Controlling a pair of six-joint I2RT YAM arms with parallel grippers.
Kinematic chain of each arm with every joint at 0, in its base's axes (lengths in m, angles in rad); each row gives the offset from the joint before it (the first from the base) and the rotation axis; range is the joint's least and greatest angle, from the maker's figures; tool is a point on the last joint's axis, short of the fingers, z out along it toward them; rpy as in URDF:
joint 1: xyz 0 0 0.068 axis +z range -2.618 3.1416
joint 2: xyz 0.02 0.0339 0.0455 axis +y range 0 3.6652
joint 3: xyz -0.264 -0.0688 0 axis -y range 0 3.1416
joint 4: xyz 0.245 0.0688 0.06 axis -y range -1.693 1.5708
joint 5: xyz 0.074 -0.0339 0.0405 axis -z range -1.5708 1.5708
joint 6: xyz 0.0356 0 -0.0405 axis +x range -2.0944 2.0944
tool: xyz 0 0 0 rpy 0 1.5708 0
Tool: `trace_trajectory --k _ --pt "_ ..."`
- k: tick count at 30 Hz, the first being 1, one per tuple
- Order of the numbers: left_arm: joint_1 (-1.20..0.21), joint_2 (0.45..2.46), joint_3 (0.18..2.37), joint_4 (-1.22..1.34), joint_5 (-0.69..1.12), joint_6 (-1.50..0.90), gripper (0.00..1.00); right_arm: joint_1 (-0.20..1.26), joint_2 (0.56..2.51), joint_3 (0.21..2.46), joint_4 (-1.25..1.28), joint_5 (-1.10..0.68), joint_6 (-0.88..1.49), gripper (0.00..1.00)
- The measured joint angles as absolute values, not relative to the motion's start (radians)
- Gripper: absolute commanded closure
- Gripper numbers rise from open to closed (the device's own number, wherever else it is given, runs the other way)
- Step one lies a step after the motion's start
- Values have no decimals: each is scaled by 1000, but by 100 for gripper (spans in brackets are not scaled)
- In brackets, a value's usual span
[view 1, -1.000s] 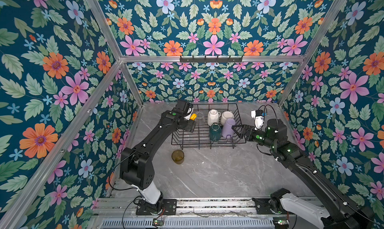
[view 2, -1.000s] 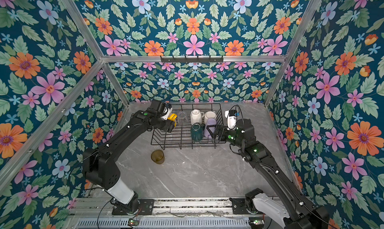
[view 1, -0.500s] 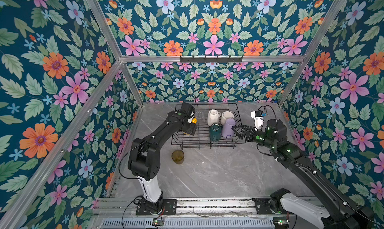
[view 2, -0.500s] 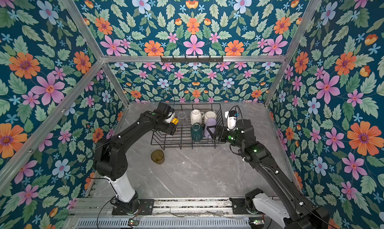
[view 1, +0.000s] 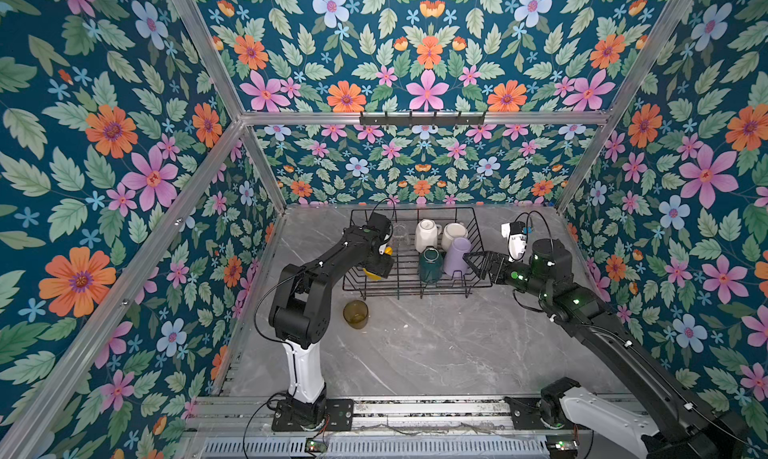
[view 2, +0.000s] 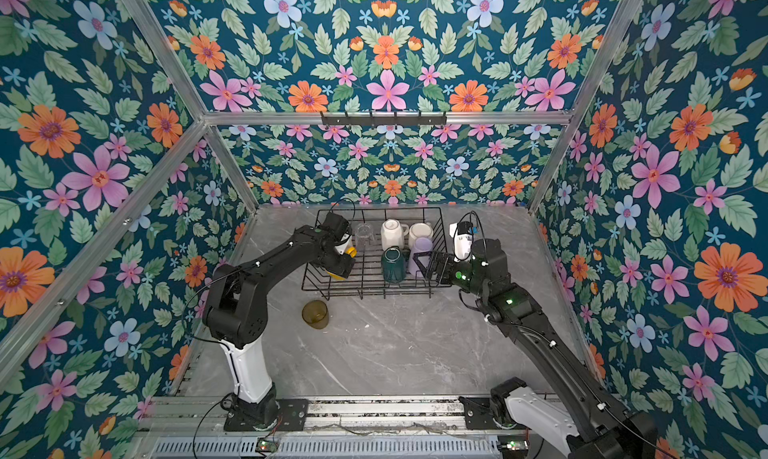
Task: Load cups into a dish rack
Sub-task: Place the cup upside down at the dish rack.
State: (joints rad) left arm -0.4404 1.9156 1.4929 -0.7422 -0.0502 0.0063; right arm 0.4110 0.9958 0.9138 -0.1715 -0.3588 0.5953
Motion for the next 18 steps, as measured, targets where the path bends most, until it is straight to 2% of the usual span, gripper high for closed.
trace_trajectory --k 3,5,9,11,12,16,18 --pt "-440 1925 1501 -740 -53 6 96 410 996 914 -173 -358 595 8" --pt "-440 1929 1503 -735 -52 6 90 410 996 914 -174 -358 595 8" --pt "-439 1935 1505 -726 -52 4 71 410 996 914 -175 -358 595 8" --pt "-439 1937 1506 -722 -52 1 55 410 996 914 -175 -358 595 8" --pt "-439 1938 1507 -720 -52 1 50 410 996 914 -175 -358 595 8" --pt "-439 1938 1507 -718 -53 -2 34 410 995 914 -175 -358 595 8" --pt "-439 1938 1507 -718 -54 -2 31 410 994 913 -176 -358 595 8"
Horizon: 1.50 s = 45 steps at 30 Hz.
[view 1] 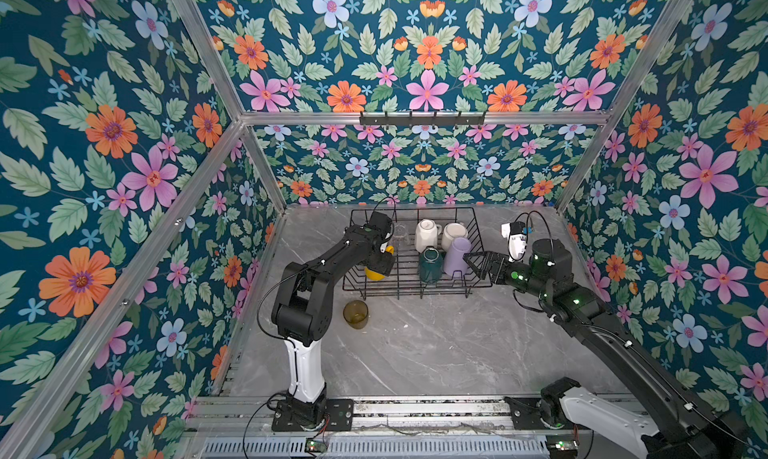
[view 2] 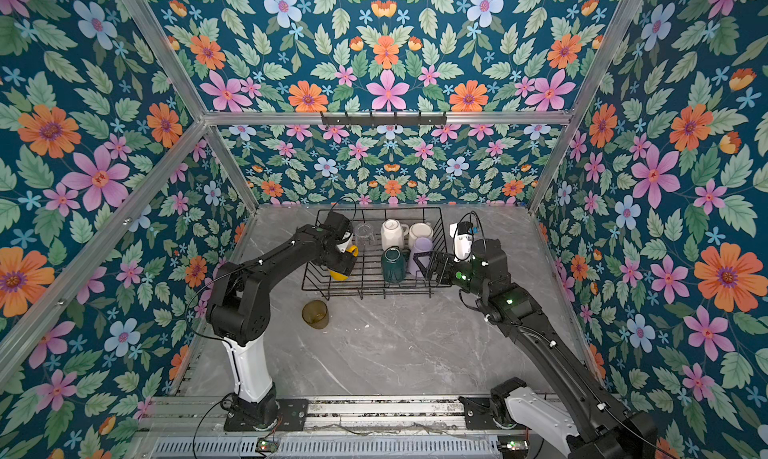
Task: Load cups into a dish rack
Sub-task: Place the cup upside down at the dish rack.
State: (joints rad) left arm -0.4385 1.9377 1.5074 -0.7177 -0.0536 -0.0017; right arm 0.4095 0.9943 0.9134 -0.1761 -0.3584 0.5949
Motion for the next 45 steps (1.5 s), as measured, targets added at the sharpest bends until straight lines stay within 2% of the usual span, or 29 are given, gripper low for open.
trace_trajectory --k 4,8,16,28,37,45 --pt "-439 1933 1504 -718 -56 -2 19 410 992 913 -183 -358 595 8" --pt "-439 1925 1498 -718 -56 -2 17 409 987 913 -189 -358 595 8" --pt "-437 1898 1483 -727 -57 -2 4 409 973 913 -191 -355 595 8" --pt "-436 1840 1465 -704 -52 -1 1 409 961 915 -222 -337 583 9" --pt "-431 1583 1297 -501 -132 1 1 436 1063 1002 -314 -371 534 13" --pt "-371 1175 949 -123 -226 -73 1 663 1254 1184 -479 -334 432 17"
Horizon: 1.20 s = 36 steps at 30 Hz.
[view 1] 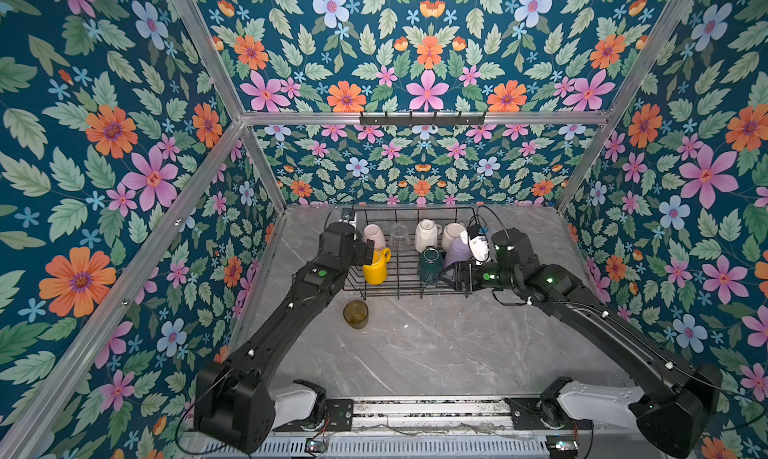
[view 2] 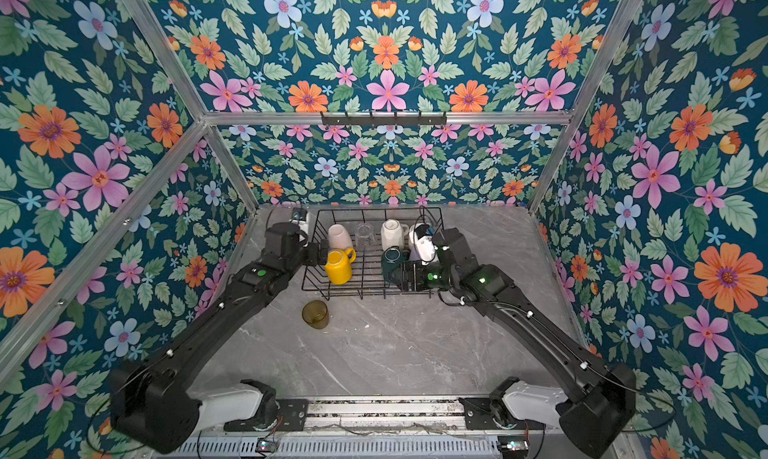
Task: Load cups into a dish rack
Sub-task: Place the cup upside down at the dish rack, then pick up the cup from the middle-left of the table.
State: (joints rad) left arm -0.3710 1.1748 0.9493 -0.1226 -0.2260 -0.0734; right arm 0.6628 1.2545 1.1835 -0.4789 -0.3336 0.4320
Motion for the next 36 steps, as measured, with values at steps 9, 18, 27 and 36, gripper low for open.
trace_trajectory --k 9,18,27,36 --pt "-200 960 694 83 -186 -257 1 901 1539 1357 -561 -205 418 25" --pt "-35 849 574 136 -221 -422 1 1014 1816 1569 -617 -118 447 34" --pt "83 826 536 151 -149 -506 1 1040 1998 1713 -654 -47 485 40" --pt "123 731 487 160 -163 -543 1 1063 2126 1856 -667 23 512 44"
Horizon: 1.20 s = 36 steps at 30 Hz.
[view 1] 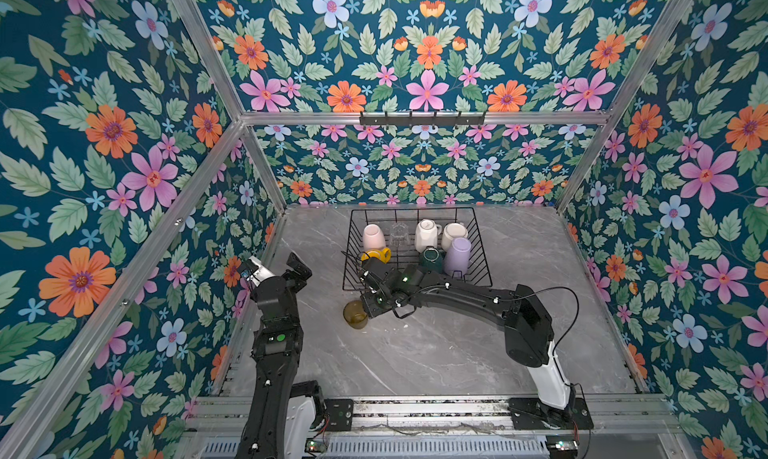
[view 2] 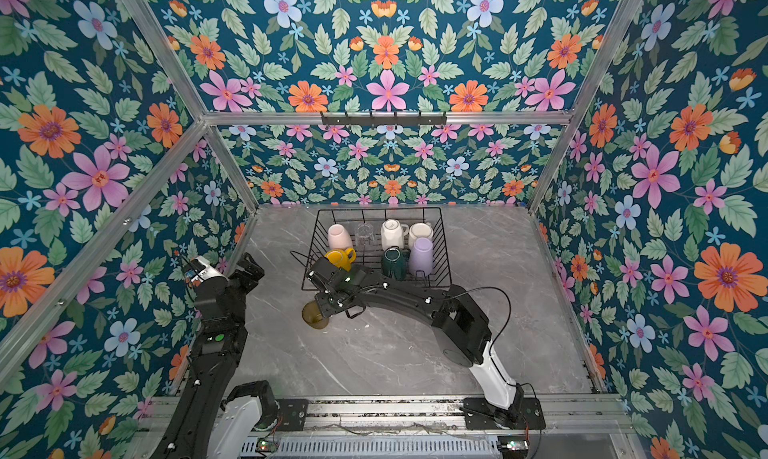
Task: Load cups into a dish rack
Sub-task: Pick up the cup from the middle-left of the table.
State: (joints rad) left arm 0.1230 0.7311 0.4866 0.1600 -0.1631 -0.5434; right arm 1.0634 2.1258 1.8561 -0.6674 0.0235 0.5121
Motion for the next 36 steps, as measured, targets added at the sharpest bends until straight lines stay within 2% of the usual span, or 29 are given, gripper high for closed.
trace_trajectory --k 13,22,27,33,36 --pt "124 685 467 161 -175 -546 1 1092 2304 2077 -770 81 512 51" --pt "124 643 461 160 -198 -546 1 1101 2349 2116 -807 89 511 60" --pt "124 637 457 160 -207 -546 0 1107 2361 2123 -820 88 508 72" --pt "124 631 455 160 -208 -546 1 1110 2350 2094 -815 81 503 100" --pt "124 631 455 160 -207 -546 1 1110 2311 2046 -806 77 501 100"
